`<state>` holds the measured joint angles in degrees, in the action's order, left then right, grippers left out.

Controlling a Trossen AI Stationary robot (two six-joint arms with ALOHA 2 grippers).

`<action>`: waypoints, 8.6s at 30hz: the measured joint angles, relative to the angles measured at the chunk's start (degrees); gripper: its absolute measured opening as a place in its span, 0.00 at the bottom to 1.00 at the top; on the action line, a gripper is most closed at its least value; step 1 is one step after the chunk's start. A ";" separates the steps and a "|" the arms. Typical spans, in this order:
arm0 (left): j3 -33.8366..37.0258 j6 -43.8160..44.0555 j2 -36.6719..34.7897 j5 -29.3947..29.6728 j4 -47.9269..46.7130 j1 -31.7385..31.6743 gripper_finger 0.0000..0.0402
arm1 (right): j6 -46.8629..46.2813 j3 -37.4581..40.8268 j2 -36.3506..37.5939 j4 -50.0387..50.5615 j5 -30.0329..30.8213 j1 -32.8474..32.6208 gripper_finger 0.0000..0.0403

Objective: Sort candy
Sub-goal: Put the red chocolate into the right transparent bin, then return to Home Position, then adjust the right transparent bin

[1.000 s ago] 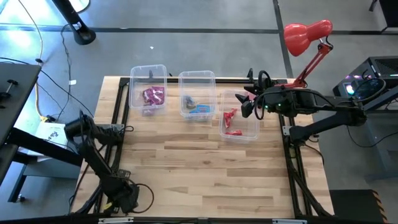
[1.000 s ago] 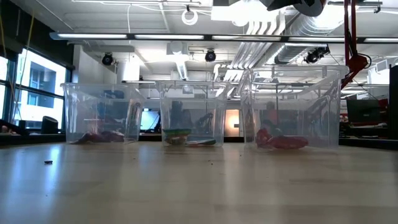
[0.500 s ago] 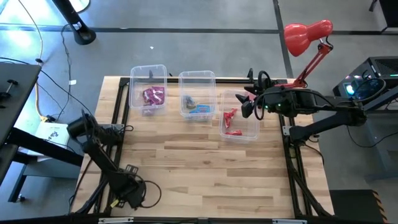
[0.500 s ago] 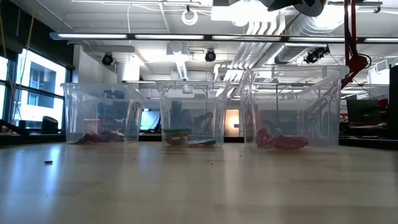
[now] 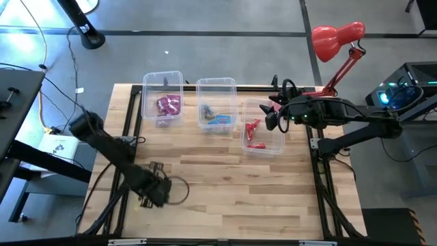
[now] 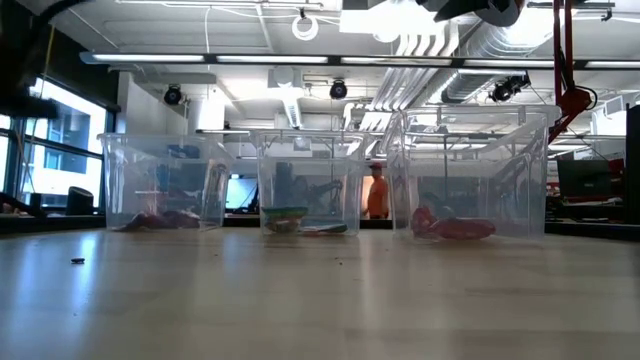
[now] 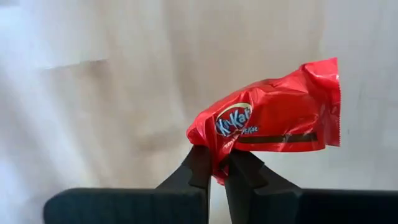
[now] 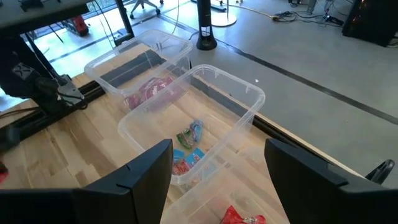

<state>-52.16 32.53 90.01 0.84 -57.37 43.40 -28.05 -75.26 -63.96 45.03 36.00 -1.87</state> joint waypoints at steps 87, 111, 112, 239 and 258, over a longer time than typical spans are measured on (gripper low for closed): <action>37.67 -7.11 -66.21 14.92 64.94 -41.42 0.03 | 0.38 -0.01 6.19 -17.68 -3.53 -0.84 0.41; 47.74 -4.80 -82.28 15.25 64.03 -41.49 0.00 | -12.58 -0.01 13.03 2.05 -4.46 -11.22 0.00; 47.74 -5.02 -82.28 14.60 64.04 -41.49 0.00 | -13.10 -0.01 13.36 2.85 -4.18 -11.67 0.00; 47.67 -4.66 -82.16 14.73 64.04 -41.47 0.00 | 25.09 74.66 43.69 -53.37 -22.71 -5.60 0.00; 47.69 -4.66 -82.17 14.75 64.05 -41.48 0.00 | 7.53 58.17 43.14 -45.27 -13.80 -5.64 0.00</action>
<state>-4.48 27.88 7.85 15.59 6.68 1.91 -20.52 -17.09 -20.82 -0.24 22.20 -7.51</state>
